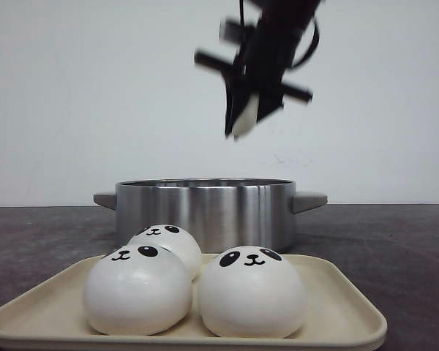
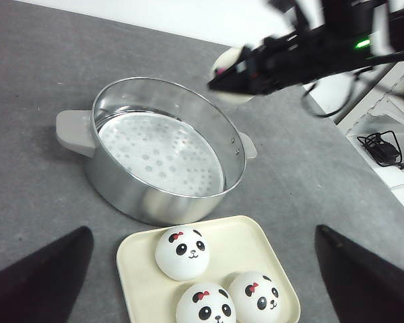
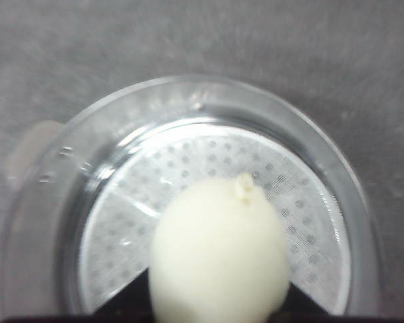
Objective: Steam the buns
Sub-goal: 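Carry the bun into the steamer pot and open the right gripper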
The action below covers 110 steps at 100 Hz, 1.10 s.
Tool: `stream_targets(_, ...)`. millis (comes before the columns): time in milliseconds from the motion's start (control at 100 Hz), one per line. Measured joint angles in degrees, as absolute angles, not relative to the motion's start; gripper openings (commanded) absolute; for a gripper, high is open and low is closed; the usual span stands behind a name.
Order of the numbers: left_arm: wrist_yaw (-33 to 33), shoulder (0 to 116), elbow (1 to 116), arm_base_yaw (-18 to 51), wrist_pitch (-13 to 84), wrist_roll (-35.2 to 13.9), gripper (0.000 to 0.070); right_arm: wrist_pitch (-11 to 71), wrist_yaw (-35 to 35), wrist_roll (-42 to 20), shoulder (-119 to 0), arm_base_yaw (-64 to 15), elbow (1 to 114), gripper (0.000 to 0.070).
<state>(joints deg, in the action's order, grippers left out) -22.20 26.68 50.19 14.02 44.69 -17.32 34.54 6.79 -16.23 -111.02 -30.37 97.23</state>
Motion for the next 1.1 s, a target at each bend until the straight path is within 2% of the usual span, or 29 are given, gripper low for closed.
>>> stream_targets(300, -22.2, 26.7, 50.2, 14.0, 44.8, -17.3, 0.0638, 30.7, 7.5, -16.2, -118.1, -30.4, 97.2, 0.0006)
stream_targets(420, -22.2, 26.7, 50.2, 14.0, 44.8, -17.3, 0.0638, 30.4, 5.8, -16.2, -118.9, -30.4, 97.2, 0.0012)
stream_targets(470, -22.2, 26.7, 50.2, 14.0, 44.8, -17.3, 0.0638, 30.3, 4.6, -16.1, -119.0, -30.4, 97.2, 0.0059)
stream_targets(600, -22.1, 26.7, 50.2, 14.0, 44.8, -17.3, 0.0638, 29.2, 3.2, -15.1, -119.0, -30.4, 97.2, 0.0297)
stream_targets(670, -21.3, 26.7, 50.2, 14.0, 44.8, -17.3, 0.0638, 29.2, 3.1, -14.8, -119.0, -30.4, 97.2, 0.0371)
stream_targets(850, -20.9, 26.7, 50.2, 14.0, 44.8, -17.3, 0.0638, 29.3, 2.7, -14.8, -119.0, -30.4, 97.2, 0.0433)
stream_targets(1100, -20.9, 26.7, 50.2, 14.0, 44.8, -17.3, 0.0638, 28.9, 0.3, -14.7, -119.0, -30.4, 97.2, 0.0444)
